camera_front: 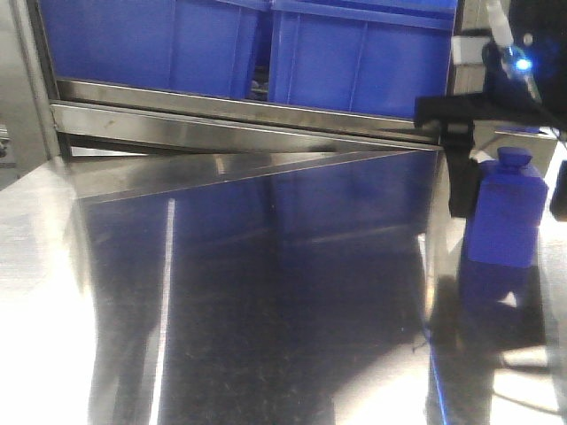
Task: Pick and sort blue part to right shelf
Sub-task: 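Lower the right gripper onto the other blue part and close it, then lift the blue part off the table with the right gripper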
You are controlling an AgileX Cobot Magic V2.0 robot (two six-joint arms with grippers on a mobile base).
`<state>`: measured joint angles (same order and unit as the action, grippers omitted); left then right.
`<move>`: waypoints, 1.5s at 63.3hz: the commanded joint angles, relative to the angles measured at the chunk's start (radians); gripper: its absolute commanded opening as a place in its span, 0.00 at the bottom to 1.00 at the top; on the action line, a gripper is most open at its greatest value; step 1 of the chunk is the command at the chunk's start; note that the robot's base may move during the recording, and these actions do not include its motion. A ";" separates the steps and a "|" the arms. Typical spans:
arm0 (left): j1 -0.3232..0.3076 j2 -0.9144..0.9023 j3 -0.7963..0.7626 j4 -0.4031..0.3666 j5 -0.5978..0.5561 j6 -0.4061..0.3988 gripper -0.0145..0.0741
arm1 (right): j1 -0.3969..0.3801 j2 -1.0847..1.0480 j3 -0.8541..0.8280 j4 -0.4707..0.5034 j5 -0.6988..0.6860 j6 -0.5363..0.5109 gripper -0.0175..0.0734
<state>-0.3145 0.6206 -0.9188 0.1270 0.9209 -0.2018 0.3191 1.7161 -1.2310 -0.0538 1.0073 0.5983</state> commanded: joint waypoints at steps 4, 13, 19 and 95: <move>-0.007 0.002 -0.026 0.001 -0.072 -0.002 0.56 | 0.002 -0.033 0.012 -0.012 -0.061 0.004 0.77; -0.007 0.002 -0.026 0.001 -0.072 -0.002 0.54 | 0.002 -0.033 0.012 -0.013 -0.097 0.000 0.51; -0.007 0.002 -0.026 0.001 -0.076 -0.002 0.54 | 0.002 -0.034 0.012 -0.013 -0.107 0.000 0.40; -0.007 -0.569 0.321 0.072 -0.288 0.016 0.54 | 0.002 -0.702 0.422 -0.100 -0.421 -0.372 0.41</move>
<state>-0.3145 0.0671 -0.5883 0.1860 0.7438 -0.1871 0.3191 1.1106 -0.8476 -0.1325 0.6913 0.2737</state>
